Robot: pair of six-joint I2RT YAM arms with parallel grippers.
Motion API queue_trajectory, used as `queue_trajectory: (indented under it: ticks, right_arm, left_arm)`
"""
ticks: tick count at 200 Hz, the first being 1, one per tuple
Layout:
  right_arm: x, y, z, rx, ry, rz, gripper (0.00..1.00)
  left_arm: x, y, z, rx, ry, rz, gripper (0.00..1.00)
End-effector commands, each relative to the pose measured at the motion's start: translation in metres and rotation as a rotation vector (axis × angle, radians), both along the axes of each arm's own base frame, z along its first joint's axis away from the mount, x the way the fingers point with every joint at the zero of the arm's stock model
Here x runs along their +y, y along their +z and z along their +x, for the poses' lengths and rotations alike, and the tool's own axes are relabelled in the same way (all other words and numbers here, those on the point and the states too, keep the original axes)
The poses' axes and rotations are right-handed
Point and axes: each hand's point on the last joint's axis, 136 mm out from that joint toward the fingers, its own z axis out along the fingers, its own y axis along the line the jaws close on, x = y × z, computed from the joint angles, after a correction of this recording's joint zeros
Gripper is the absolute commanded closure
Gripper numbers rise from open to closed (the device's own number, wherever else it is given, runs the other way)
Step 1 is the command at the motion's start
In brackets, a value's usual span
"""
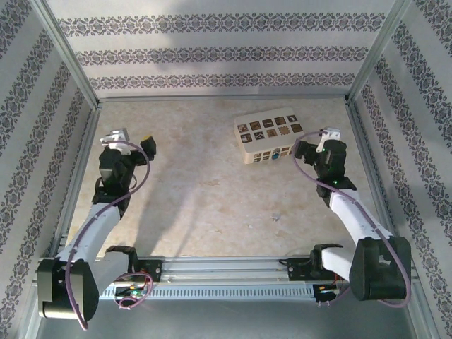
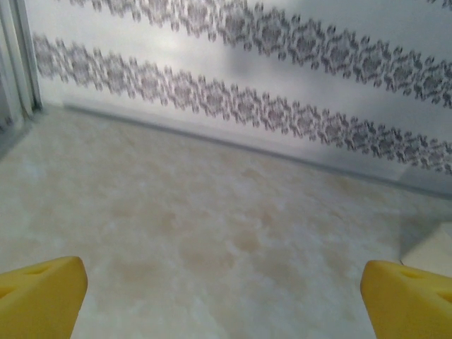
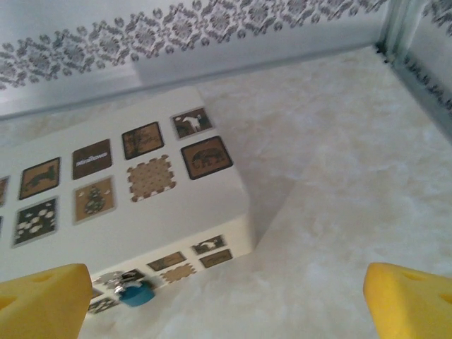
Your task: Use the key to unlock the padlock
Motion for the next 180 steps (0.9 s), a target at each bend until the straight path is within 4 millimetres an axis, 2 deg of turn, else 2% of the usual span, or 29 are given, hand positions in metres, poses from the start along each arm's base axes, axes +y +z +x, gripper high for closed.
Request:
queue_trajectory:
  ticks: [1,31,49,94,121,152,180]
  right_arm:
    - [0.016,-0.013,-0.01,0.154,0.057,0.111,0.02]
    - [0.021,-0.008,-0.004,0.168,0.065,0.151,0.02]
    - [0.021,-0.009,0.0,0.175,0.06,0.164,0.02]
    - [0.016,-0.018,0.011,0.214,0.02,0.168,0.01]
    - [0.014,-0.024,0.016,0.235,0.014,0.168,0.01]
    - [0.015,-0.025,0.024,0.25,0.023,0.17,0.02]
    - [0.015,-0.023,0.033,0.27,0.03,0.166,0.01]
  left_arm:
    - [-0.027,-0.042,-0.02,0.24,-0.063,-0.144,0.01]
    - [-0.054,-0.053,-0.022,0.292,-0.104,-0.215,0.0]
    - [-0.077,-0.056,-0.021,0.307,-0.142,-0.233,0.0]
    - [-0.161,-0.067,-0.013,0.351,-0.309,-0.264,0.0]
    - [-0.202,-0.069,-0.008,0.342,-0.371,-0.247,0.01]
    - [-0.236,-0.064,0.004,0.327,-0.422,-0.29,0.01]
    - [-0.257,-0.062,0.018,0.346,-0.431,-0.33,0.01]
